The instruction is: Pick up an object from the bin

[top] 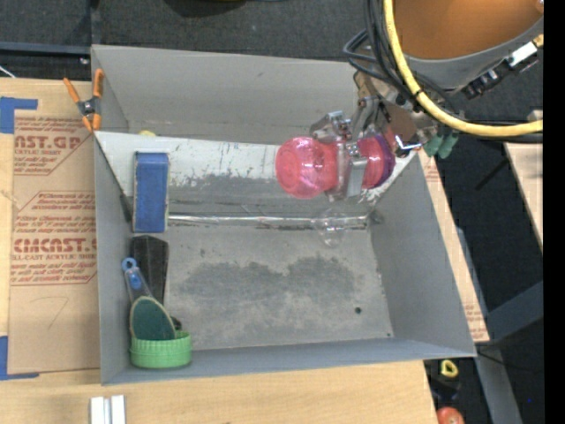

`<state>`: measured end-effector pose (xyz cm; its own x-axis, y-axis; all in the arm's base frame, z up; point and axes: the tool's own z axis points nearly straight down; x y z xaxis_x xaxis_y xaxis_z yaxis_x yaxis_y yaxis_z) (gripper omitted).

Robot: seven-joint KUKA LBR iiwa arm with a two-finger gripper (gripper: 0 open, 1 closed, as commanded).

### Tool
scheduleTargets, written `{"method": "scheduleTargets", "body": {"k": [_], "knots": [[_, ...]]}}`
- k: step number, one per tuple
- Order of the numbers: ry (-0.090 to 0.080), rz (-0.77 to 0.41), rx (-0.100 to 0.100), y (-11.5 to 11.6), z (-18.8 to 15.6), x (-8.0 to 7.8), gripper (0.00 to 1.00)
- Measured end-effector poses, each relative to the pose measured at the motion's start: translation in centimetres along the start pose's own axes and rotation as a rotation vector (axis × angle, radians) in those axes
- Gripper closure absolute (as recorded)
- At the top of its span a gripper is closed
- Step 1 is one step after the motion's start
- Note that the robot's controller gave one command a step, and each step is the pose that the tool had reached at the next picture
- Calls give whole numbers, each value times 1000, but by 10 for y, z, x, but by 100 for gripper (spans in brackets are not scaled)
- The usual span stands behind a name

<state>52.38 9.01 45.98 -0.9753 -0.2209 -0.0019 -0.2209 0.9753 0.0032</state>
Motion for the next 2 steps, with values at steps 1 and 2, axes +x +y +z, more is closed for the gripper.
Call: {"method": "scheduleTargets", "body": {"k": [1, 2], "knots": [[-8, 87, 2, 14, 30, 40, 0], [-7, 89, 0, 21, 59, 9, 0]]}}
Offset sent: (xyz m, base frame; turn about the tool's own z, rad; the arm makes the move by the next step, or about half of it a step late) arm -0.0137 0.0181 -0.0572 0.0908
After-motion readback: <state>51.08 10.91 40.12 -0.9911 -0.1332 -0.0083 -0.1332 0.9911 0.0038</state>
